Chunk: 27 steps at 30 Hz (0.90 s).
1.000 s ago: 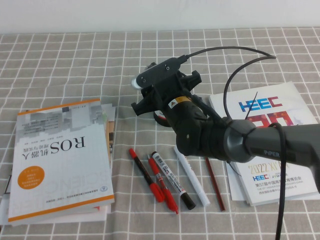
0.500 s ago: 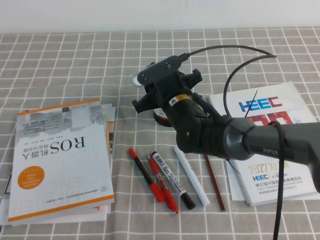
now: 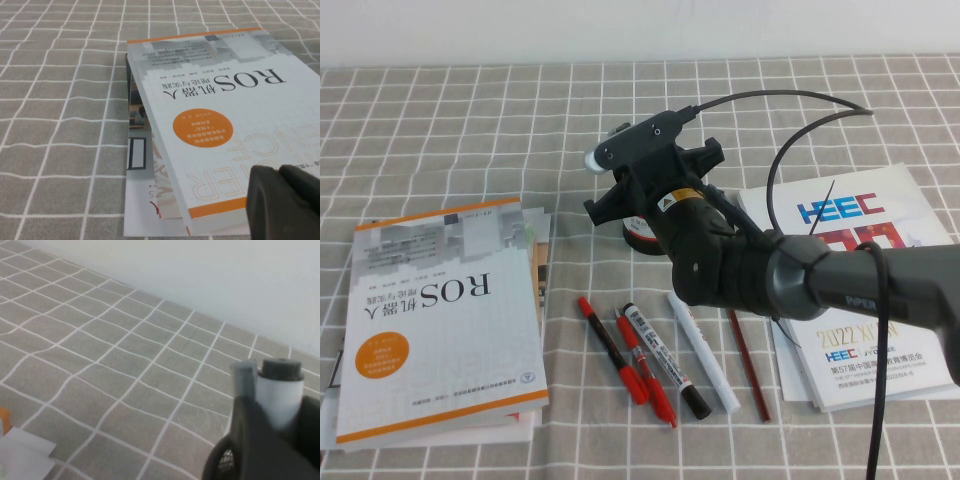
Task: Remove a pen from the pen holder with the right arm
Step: 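Take a marker out of the pen holder and lay it on the table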
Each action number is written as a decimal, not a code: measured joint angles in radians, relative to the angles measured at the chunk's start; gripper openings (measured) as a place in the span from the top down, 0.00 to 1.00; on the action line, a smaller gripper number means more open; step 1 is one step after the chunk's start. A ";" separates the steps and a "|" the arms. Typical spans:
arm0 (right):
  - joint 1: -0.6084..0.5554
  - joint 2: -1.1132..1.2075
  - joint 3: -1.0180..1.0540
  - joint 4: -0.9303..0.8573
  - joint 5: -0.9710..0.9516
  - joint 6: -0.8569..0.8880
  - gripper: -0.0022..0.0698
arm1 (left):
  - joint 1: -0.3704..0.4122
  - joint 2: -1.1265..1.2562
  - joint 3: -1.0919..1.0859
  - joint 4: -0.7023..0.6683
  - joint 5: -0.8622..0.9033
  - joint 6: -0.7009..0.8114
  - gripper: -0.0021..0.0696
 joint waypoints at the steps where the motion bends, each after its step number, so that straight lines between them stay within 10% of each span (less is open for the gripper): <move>1: 0.000 0.000 0.000 0.000 0.000 0.000 0.82 | 0.000 0.000 0.000 0.000 0.000 0.000 0.98; 27: 0.000 -0.186 0.000 -0.025 0.103 -0.068 0.82 | 0.000 0.000 0.000 0.000 0.000 0.000 0.98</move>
